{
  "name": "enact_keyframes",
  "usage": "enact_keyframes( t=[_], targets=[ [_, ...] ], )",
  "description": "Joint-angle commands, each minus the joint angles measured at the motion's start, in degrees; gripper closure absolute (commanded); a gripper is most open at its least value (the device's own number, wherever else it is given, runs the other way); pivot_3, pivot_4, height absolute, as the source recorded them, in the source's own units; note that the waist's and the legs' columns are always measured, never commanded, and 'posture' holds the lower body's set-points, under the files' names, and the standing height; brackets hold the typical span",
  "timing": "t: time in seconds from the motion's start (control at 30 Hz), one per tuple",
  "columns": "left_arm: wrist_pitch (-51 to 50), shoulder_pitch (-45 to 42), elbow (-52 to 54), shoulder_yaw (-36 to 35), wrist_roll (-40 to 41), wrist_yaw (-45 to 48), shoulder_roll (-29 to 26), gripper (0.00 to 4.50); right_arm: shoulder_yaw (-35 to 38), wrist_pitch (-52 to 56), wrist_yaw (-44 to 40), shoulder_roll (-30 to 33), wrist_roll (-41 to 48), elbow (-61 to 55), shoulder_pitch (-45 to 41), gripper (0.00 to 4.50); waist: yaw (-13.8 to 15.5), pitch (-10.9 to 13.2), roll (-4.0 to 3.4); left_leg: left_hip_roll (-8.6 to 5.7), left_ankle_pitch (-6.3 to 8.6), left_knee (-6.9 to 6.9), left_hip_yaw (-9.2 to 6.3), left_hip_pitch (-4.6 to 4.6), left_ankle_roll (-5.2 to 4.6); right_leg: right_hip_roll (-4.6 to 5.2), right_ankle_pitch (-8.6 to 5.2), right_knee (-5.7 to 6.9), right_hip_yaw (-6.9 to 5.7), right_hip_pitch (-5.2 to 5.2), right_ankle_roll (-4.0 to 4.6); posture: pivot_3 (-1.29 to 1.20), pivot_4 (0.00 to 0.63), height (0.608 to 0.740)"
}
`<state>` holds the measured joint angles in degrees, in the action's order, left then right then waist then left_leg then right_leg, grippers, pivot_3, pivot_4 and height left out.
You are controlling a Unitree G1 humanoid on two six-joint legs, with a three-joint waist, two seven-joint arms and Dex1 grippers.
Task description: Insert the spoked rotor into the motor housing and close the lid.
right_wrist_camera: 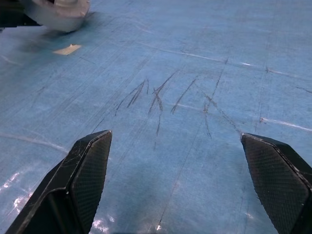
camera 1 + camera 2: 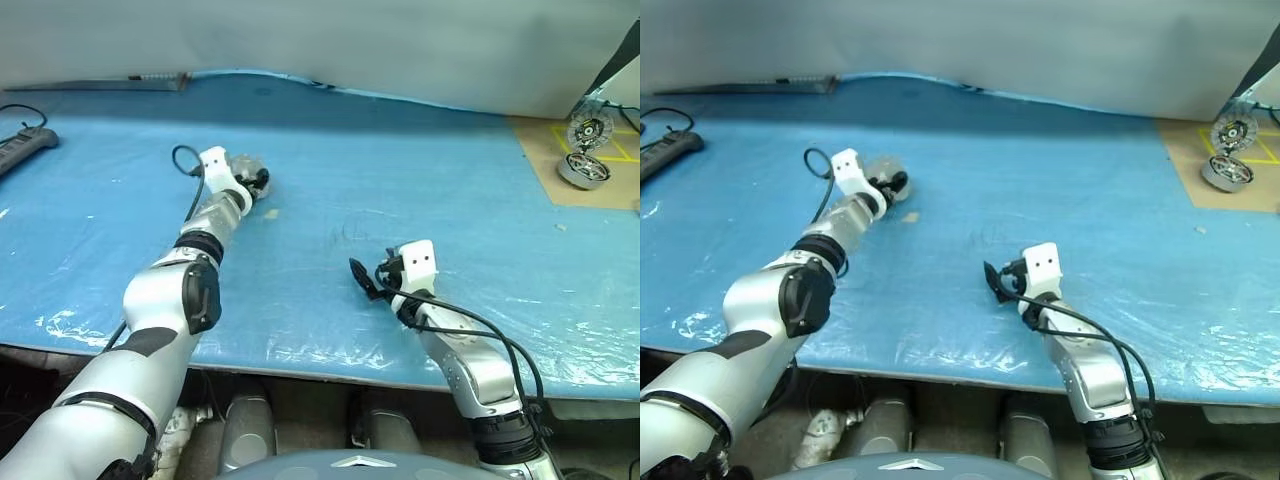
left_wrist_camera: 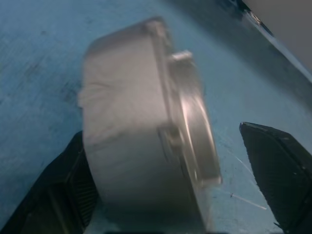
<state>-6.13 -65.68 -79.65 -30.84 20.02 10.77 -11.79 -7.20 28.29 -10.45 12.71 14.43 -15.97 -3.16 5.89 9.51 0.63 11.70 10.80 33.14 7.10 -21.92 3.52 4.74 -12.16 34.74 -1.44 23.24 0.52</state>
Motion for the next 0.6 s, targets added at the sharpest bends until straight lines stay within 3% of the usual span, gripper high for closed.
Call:
enact_keyframes(
  t=[0.03,0.37,0.6],
  targets=[
    [-0.68,0.36,1.82,-0.56,-0.35,-0.21,-0.99,0.03,1.22,0.13,-0.53,-0.18,0.00,-2.48,0.33,0.00,0.06,0.00,0.00,0.00,0.00,0.00,0.00,-0.01,0.00,0.00,0.00,-0.01,0.00,0.00,0.00,0.00,0.150,0.740],
    [-4.54,5.77,2.85,4.13,-5.36,3.15,-4.76,0.03,1.27,1.60,-1.73,-0.93,0.70,-2.69,-0.39,0.00,-0.56,-0.06,-0.09,0.04,0.00,-0.01,0.04,0.24,-0.01,-0.01,-0.04,0.00,0.05,-0.13,0.06,0.00,0.150,0.740],
    [-9.20,13.10,6.77,13.36,-11.01,13.05,-8.95,0.03,1.48,1.86,-3.31,-1.85,1.43,-2.55,-0.62,0.00,-0.96,-0.20,-0.33,0.04,0.01,-0.30,0.14,0.91,-0.01,-0.03,-0.34,0.00,0.14,-0.58,0.50,0.00,0.150,0.740]
  ],
)
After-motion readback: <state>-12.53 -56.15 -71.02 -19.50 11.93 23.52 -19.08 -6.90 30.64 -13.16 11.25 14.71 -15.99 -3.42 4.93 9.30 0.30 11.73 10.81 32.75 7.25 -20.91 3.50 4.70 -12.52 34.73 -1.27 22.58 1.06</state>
